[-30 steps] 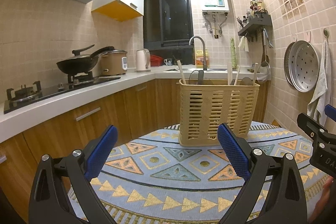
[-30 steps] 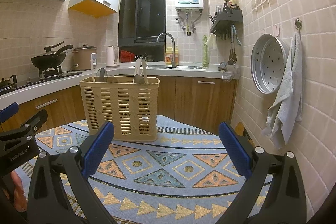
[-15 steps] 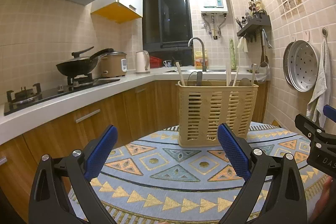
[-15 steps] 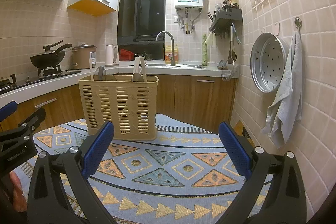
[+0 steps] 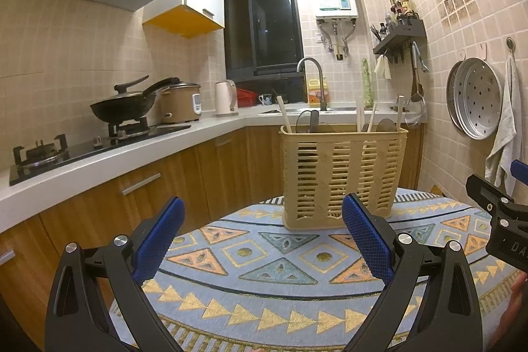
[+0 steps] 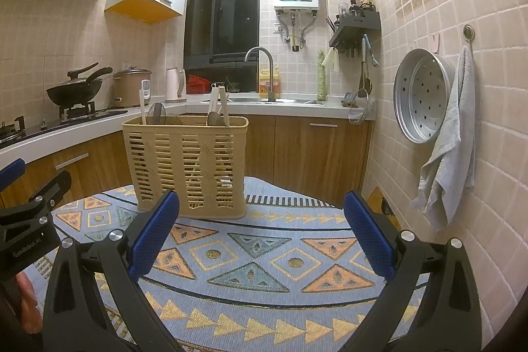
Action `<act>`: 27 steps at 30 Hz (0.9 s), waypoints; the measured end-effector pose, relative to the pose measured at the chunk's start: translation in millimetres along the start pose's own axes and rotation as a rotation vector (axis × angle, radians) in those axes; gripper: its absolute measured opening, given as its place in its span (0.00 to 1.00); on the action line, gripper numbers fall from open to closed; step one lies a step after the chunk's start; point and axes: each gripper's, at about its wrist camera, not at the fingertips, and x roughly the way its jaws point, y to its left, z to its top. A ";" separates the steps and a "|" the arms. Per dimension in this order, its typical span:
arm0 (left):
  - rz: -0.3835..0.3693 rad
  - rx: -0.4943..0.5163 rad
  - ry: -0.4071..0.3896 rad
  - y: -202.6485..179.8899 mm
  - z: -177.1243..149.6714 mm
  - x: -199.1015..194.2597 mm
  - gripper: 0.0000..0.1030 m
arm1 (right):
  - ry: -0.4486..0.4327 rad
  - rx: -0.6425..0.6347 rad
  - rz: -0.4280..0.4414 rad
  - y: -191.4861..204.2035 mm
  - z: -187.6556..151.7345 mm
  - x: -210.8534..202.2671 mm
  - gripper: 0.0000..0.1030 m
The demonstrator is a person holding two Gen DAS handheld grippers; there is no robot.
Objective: Organize utensils
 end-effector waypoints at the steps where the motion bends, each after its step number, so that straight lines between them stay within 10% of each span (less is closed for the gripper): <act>1: 0.001 0.002 0.000 -0.3 -0.1 -0.2 0.90 | 0.002 0.001 0.001 -0.2 0.0 0.1 0.93; 27: -0.033 -0.043 0.020 8.7 0.2 4.9 0.90 | 0.004 0.006 0.003 -1.6 0.0 0.2 0.93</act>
